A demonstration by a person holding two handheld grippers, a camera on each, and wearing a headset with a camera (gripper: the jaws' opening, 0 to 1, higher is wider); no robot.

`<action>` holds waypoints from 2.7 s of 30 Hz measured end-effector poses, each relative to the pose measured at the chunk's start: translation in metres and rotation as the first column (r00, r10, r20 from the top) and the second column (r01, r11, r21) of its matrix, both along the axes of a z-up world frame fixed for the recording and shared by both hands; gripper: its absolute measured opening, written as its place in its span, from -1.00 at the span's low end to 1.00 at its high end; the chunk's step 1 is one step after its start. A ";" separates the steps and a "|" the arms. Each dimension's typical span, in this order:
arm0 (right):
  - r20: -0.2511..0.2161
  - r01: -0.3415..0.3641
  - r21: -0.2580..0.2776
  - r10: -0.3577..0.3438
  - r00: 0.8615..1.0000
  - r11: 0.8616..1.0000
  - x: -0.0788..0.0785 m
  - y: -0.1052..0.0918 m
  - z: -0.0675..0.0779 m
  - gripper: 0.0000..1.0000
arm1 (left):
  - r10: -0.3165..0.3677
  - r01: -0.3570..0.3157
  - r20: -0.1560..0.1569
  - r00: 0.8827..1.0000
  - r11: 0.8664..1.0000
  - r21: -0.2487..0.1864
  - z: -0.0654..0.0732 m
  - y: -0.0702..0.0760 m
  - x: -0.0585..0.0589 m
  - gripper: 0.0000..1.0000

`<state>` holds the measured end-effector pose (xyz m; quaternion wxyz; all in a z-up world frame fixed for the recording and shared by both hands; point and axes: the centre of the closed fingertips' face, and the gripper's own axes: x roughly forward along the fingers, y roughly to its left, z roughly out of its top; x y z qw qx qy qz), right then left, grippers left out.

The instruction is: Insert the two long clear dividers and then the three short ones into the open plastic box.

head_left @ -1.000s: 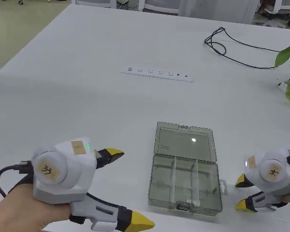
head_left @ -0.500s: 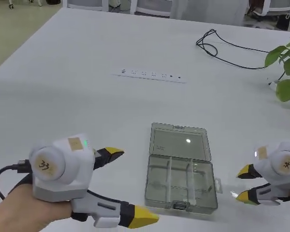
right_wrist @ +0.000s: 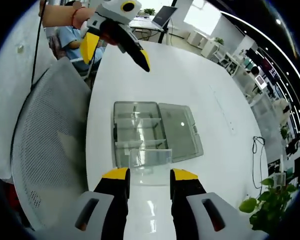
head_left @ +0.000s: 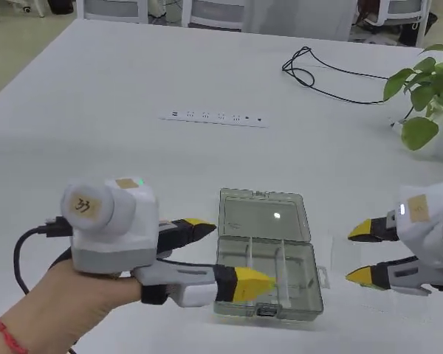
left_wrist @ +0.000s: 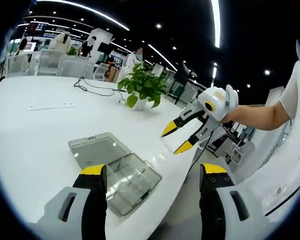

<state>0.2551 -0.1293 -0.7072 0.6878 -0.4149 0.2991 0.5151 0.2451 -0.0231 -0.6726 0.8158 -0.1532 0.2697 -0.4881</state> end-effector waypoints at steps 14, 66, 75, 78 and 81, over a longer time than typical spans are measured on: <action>0.069 -0.081 0.041 0.078 0.995 0.996 -0.024 0.048 0.041 -0.35 | -0.029 0.002 -0.205 0.978 0.991 -0.132 0.009 -0.032 -0.007 -0.17; -0.197 -0.049 0.258 0.102 0.975 0.965 -0.046 0.064 0.071 -0.52 | -0.283 0.290 0.113 0.952 0.956 -0.053 0.013 -0.045 -0.050 -1.00; -0.335 -0.100 0.277 0.193 0.922 0.956 -0.068 0.071 0.069 -0.71 | -0.363 0.381 0.275 0.890 0.924 -0.014 0.022 -0.041 -0.062 -1.00; -0.371 -0.112 0.283 0.217 0.903 0.952 -0.074 0.073 0.066 -0.81 | -0.389 0.410 0.295 0.873 0.912 -0.008 0.024 -0.042 -0.068 -1.00; -0.397 -0.121 0.294 0.237 0.887 0.948 -0.080 0.076 0.067 -0.85 | -0.397 0.421 0.306 0.865 0.907 -0.013 0.026 -0.042 -0.071 -1.00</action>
